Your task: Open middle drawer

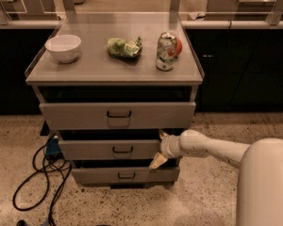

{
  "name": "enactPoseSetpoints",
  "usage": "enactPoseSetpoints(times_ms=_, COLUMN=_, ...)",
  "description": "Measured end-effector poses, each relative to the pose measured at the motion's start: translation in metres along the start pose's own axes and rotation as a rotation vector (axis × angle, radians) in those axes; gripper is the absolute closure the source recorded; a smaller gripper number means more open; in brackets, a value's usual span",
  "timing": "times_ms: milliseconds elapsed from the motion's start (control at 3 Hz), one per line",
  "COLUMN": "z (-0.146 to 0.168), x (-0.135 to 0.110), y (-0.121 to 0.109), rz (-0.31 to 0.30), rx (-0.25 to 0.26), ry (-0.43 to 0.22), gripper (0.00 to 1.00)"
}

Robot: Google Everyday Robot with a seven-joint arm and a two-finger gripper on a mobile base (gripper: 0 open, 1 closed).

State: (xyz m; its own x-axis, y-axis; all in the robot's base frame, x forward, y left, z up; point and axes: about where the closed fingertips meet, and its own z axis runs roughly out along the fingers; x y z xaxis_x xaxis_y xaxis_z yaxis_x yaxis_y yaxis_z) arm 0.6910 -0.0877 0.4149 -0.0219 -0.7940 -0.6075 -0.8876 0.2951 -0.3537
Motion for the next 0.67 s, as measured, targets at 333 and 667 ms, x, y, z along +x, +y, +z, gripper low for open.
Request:
enactPoseSetpoints(times_ms=333, z=0.0129, x=0.0137, y=0.0101, rz=0.016, rx=-0.061, ry=0.035, gripper=0.0)
enactPoseSetpoints(times_ms=667, z=0.0129, x=0.0138, y=0.0101, rz=0.016, rx=-0.061, ry=0.035, gripper=0.0)
